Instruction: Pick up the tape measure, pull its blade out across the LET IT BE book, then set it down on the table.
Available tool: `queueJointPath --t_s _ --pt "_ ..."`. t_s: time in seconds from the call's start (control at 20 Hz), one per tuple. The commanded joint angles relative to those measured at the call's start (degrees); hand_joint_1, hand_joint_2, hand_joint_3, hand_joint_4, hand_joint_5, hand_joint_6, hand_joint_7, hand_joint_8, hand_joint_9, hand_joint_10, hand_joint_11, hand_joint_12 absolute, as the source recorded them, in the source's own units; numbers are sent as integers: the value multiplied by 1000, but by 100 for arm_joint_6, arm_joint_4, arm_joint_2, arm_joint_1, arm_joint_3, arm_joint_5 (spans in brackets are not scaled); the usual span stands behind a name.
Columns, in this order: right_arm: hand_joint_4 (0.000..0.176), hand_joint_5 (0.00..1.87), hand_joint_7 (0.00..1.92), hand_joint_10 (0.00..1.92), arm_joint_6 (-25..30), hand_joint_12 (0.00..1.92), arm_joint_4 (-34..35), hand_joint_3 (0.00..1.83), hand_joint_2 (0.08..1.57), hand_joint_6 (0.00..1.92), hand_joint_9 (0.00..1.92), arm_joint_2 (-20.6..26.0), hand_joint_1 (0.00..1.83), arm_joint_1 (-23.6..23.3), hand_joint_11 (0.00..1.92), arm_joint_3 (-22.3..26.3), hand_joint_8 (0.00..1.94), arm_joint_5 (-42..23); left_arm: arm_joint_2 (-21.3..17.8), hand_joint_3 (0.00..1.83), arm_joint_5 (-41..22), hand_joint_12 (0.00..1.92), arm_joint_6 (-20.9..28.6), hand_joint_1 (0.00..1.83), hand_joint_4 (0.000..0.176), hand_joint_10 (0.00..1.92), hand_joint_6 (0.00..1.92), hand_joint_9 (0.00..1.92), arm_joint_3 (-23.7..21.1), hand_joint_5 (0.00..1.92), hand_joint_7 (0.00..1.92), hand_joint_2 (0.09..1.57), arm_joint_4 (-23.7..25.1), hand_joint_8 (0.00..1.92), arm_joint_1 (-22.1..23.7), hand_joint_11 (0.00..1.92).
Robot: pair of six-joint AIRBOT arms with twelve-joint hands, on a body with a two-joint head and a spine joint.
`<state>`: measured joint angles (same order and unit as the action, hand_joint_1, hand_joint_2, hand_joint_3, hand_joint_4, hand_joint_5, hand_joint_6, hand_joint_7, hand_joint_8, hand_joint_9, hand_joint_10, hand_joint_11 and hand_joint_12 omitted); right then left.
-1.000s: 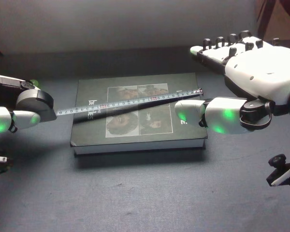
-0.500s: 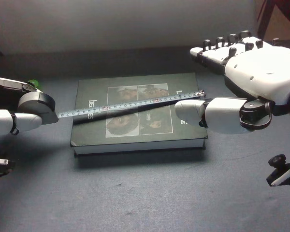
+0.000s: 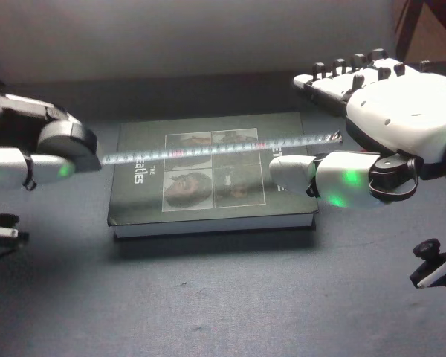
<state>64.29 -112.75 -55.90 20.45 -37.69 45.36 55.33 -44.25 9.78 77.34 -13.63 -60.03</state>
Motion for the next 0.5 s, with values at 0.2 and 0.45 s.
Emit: queueJointPath --t_s 0.2,0.45 --pt "0 143 145 1 26 694 -407 0 1098 0 124 20 71 -31 0 11 1 330 -476 0 -529 1332 -188 1370 0 1281 724 971 -427 1018 958 1102 35 988 201 818" --pt "0 145 149 2 29 719 -409 0 1099 1 128 20 71 -24 0 11 1 331 -982 0 -485 1339 -414 1371 0 1283 691 968 -980 1042 953 1101 122 992 88 826"
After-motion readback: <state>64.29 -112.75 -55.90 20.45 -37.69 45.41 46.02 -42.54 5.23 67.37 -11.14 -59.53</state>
